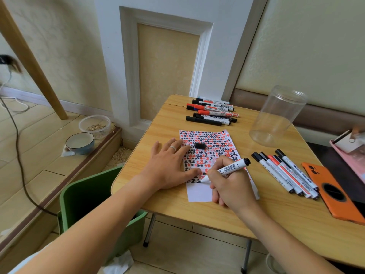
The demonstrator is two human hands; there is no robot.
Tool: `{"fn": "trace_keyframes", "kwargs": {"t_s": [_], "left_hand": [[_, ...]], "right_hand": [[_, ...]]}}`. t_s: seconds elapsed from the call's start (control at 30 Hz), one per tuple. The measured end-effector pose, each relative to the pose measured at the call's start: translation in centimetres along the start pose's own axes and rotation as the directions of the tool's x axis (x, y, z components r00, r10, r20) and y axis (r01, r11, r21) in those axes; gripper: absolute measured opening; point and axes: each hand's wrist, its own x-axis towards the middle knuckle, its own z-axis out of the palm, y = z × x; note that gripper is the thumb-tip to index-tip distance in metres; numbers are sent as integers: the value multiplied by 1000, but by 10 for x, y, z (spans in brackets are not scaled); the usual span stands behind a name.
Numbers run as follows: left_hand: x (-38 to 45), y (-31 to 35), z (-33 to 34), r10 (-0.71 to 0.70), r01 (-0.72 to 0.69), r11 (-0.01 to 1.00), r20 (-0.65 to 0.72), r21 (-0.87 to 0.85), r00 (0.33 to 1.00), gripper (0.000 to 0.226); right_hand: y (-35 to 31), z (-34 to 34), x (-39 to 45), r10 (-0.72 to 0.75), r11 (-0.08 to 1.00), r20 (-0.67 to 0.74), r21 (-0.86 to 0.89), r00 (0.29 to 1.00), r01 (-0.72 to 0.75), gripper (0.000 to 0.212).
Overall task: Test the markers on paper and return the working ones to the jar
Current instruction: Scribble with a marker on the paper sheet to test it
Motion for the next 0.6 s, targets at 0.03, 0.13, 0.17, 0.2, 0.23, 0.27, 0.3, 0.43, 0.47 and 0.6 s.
{"fn": "trace_keyframes", "kwargs": {"t_s": [0.03, 0.13, 0.17, 0.2, 0.23, 0.27, 0.3, 0.43, 0.47, 0.6], "left_hand": [[0, 0, 0, -2, 2, 1000, 3, -4, 1000, 112], [2, 0, -1, -10, 10, 1000, 18, -9, 1000, 105], [3, 0, -2, -13, 13, 1000, 24, -10, 1000, 101], [3, 0, -3, -16, 17, 1000, 31, -12, 999, 97], [4, 1, -4, -20, 20, 1000, 36, -17, 999, 95], [6, 1, -6, -23, 24, 999, 40, -25, 999, 94], [7, 1, -8, -31, 32, 999, 41, -38, 999, 92], [14, 3, -15, -80, 80, 992, -3, -101, 997, 80], [16, 4, -15, -93, 90, 990, -29, -105, 995, 77], [23, 15, -13, -91, 74, 989, -132, -126, 987, 64]], "right_hand": [[0, 0, 0, 1, 1000, 0, 1, 1000, -1, 20], [1, 0, 0, 21, 1000, 7, 18, 1000, -21, 19], [0, -1, 1, 34, 998, 11, 43, 999, -34, 18], [0, -3, 3, 45, 996, 12, 78, 999, -46, 17], [-1, -6, 6, 52, 992, 5, 113, 999, -52, 16], [-2, -9, 10, 53, 989, -9, 142, 999, -51, 15], [-3, -13, 14, 49, 986, -28, 162, 998, -44, 15], [-1, -23, 26, 57, 975, -73, 219, 996, -40, 13], [1, -23, 28, 66, 972, -71, 230, 995, -48, 12], [9, -21, 30, 111, 958, -57, 273, 992, -91, 14]]}}
